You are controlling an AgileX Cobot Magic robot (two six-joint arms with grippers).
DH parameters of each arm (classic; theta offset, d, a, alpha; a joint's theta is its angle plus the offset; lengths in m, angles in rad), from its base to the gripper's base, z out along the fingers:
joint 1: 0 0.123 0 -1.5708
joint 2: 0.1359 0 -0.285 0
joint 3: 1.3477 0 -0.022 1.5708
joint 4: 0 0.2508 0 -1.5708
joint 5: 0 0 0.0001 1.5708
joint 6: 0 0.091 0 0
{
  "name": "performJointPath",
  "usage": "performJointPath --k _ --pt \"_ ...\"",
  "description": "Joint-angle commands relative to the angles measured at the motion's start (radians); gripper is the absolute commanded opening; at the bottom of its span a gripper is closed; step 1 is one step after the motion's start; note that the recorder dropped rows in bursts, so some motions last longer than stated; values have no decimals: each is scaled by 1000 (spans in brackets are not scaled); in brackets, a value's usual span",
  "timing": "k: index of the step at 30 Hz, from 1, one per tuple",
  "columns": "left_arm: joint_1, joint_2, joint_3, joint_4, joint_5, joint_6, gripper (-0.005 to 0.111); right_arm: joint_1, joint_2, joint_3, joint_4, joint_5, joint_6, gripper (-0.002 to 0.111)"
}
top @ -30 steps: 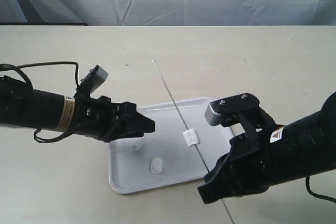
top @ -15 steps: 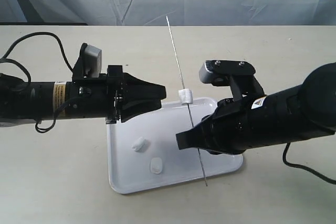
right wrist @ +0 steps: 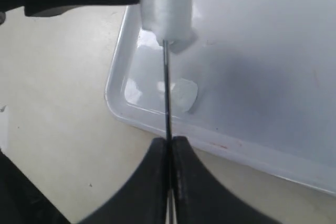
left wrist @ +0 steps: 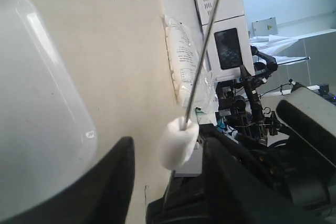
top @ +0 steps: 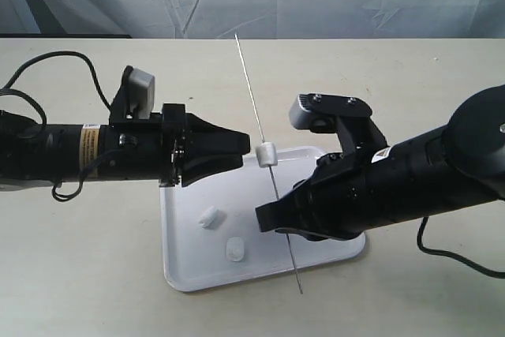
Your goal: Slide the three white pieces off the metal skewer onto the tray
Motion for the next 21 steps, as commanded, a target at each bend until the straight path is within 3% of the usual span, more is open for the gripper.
performJointPath --k 1,8,14,21 --pt "-5 -10 -2 21 -12 6 41 -3 3 -6 90 7 -86 -1" --pt "-57 -10 -2 -38 -12 36 41 -3 3 -6 108 40 -105 -1" --pt "-57 -10 -5 -42 -12 36 41 -3 3 -6 115 57 -124 -1" --pt "-57 -10 -5 -23 -12 53 18 -3 3 -6 120 61 -132 -1"
